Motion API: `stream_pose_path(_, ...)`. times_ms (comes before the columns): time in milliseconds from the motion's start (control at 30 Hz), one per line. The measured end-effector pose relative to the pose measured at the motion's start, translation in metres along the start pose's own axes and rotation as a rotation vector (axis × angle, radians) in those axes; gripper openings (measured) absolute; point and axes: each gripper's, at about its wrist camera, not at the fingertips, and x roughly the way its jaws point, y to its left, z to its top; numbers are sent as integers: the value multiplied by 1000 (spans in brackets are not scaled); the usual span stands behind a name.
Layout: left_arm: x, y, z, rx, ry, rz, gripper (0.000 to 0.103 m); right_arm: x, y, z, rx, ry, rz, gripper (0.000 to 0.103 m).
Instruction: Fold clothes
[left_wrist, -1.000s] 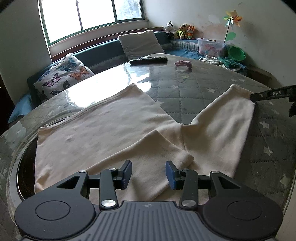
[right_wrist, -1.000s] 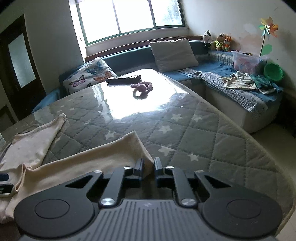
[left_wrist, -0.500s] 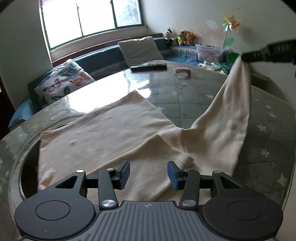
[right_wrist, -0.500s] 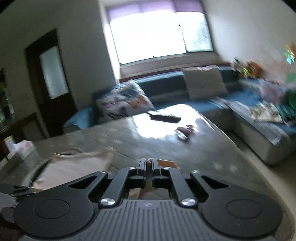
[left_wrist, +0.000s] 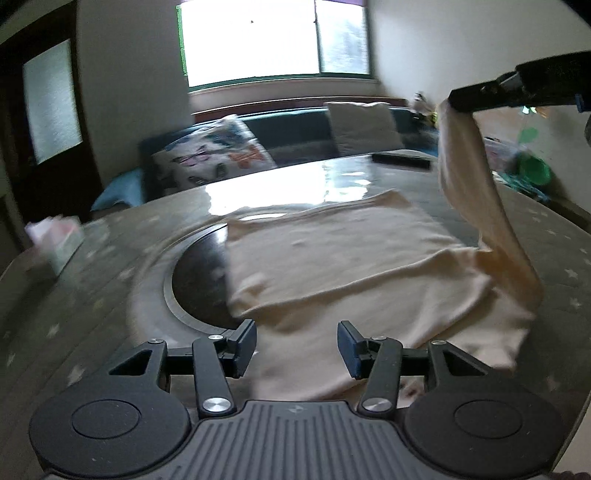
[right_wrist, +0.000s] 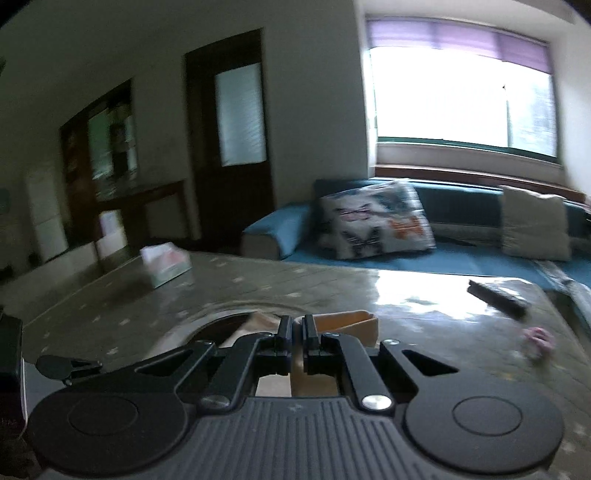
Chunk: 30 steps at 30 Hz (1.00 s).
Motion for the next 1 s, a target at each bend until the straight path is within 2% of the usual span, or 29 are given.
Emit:
stream_pose_path(267,-12,33,-21,-79,20,45,52,49,77,-12,-69,109,142,5)
stream_pose_path(367,-15,39,-24,-95,19,52,52,56,85,-18,-73,142,166,9)
stream_pose_path(433,-16,40,-23,-101,15,52,52,53,84,-20,-77,144,164,25)
stream_pose_path(467,-16,39,-22,-102,13,50,52,51,82,-21,-78,145,158,27)
stream_pose_path(533,-15,37,-19,-101,8,42,52,45,74,-21,-80,147,136,29)
stream_pose_path(600,-12,30,-15,-91,1,26,52,42,60,-26,-79,165,106,35)
stream_pose_path(767,1,14,-7,-62,4,-26,50,32,22,-49,-85,249,47,36)
stream_pose_path(867,6,8,-5,-53,20,-36,43,25,1,-68,-63,306,35,36)
stream_pose_path(933,9,5,-5,-47,30,-41,26,21,-9,-78,-40,331,32,36)
stream_pose_path(1000,12,2,-4,-41,41,-45,17,17,-19,-90,-7,346,32,36)
